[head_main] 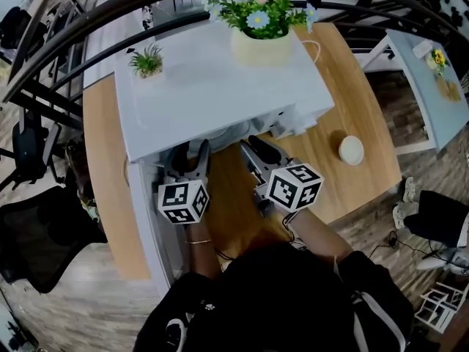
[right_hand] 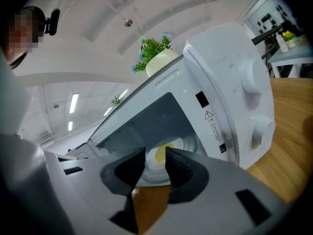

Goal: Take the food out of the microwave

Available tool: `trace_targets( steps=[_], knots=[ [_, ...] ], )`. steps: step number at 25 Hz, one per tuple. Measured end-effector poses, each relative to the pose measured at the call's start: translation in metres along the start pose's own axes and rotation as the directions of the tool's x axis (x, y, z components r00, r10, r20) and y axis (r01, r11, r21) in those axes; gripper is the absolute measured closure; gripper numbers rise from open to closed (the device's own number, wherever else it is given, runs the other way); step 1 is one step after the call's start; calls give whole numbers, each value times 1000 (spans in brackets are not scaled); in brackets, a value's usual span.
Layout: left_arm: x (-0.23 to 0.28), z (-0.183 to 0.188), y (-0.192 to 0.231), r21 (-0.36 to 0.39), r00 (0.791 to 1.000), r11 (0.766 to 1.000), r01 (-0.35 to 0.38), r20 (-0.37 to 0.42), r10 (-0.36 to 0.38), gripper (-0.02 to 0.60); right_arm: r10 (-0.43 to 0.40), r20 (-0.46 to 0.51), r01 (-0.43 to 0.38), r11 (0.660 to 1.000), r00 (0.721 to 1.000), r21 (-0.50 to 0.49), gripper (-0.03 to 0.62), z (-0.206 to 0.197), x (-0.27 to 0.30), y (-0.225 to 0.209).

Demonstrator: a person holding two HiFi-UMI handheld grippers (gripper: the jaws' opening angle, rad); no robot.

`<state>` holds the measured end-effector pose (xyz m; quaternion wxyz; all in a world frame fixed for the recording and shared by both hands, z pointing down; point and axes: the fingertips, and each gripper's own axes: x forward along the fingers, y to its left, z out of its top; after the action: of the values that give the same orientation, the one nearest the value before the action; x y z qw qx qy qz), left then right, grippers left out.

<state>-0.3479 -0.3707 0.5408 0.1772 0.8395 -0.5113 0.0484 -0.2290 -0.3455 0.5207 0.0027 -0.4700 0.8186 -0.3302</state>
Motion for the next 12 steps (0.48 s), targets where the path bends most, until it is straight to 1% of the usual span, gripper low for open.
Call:
trace_targets(
  steps=[4, 8, 12],
  knots=[
    [12, -14, 9, -4, 999, 1000, -12, -43, 12, 397, -34, -16, 34, 999, 999, -18, 456, -5, 21, -11],
    [19, -24, 16, -33, 997, 999, -20, -70, 18, 382, -60, -33, 58, 998, 998, -37, 435, -7, 41, -19],
    [24, -30, 28, -33, 994, 998, -55, -96, 52, 374, -88, -61, 85, 995, 994, -45, 406, -12, 60, -26]
  ],
)
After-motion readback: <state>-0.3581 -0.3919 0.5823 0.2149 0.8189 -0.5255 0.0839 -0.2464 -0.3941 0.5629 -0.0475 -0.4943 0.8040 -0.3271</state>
